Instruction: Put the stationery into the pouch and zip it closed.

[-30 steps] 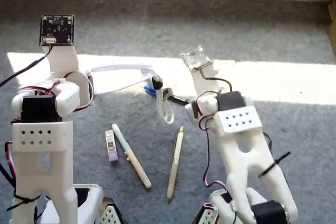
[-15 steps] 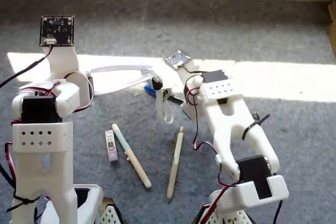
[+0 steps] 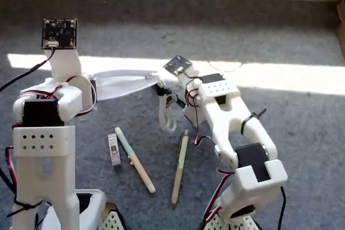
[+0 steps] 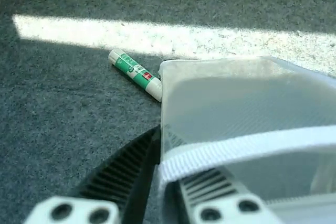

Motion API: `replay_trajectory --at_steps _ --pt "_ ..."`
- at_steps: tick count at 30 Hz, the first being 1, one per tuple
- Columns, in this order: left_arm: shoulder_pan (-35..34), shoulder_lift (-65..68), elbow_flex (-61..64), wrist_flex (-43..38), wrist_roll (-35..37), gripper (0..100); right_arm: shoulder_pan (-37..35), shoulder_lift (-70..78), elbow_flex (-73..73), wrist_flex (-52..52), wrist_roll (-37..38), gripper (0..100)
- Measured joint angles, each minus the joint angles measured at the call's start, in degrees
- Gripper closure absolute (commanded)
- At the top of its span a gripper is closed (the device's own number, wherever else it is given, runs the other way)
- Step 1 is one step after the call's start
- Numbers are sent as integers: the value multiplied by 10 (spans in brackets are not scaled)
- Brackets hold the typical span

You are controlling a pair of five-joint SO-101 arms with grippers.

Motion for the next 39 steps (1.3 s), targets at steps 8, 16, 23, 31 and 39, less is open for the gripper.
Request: replay_trajectory --at_steps 8,16,23,31,39 --pt "0 0 0 0 0 993 18 0 0 22 14 990" --pt "0 0 0 0 0 993 57 0 0 109 73 991" --pt "0 0 0 0 0 993 79 -4 0 113 75 957" --pt "0 0 0 0 0 993 43 -119 0 114 10 860" --pt "0 0 0 0 0 993 -40 -124 26 24 -49 857"
